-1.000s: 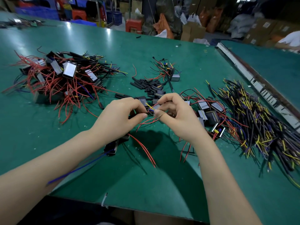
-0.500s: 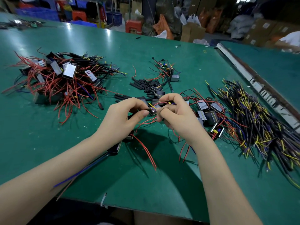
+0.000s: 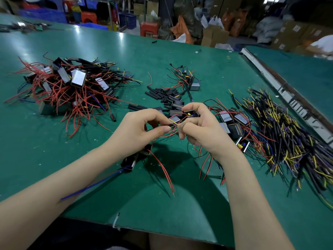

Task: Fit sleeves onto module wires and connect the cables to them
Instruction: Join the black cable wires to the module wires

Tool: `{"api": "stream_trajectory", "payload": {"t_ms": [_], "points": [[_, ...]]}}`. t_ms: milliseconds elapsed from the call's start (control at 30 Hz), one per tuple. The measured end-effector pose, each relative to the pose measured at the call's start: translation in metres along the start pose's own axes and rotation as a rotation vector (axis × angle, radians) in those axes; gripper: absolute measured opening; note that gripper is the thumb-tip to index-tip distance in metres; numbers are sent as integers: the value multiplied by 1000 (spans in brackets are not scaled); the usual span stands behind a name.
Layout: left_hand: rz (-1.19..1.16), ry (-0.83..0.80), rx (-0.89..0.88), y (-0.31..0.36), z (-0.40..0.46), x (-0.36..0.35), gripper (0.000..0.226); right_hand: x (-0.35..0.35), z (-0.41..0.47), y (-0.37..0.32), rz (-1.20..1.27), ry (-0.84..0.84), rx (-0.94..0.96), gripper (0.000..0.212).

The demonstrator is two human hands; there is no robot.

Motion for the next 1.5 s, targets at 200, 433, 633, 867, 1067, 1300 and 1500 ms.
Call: {"api": "stream_trajectory", "payload": {"t_ms": [200, 433, 633, 867, 1067, 1300, 1500], "points": [[20, -100, -44, 6, 0, -2, 9, 4, -1, -2, 33, 31, 31, 33], [95, -18, 8, 8, -5, -8, 8, 5, 2, 4, 33, 75, 8, 40], [76, 126, 68, 6, -12, -5, 7, 1, 1, 3, 51, 73, 12, 36], [4, 185, 111, 2, -15, 1, 24, 3, 1, -1, 85, 109, 55, 36], [-57, 140, 175, -3, -14, 4, 17, -1, 0, -5, 84, 85, 83, 36], [-103, 110, 185, -5, -16, 8, 19, -6, 1, -5, 43, 55, 90, 37], [-82, 224, 249, -5, -18, 8, 18, -5, 0, -7, 66, 61, 100, 35]]}}
Point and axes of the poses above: each hand's wrist, its own z-axis towards the middle knuckle, its own x-axis out of the back of the hand, y = z × x, the point moved 9 cm from there along z, towards the middle knuckle, and after that the axes turned 7 degrees about -y, right-handed, at the moved point
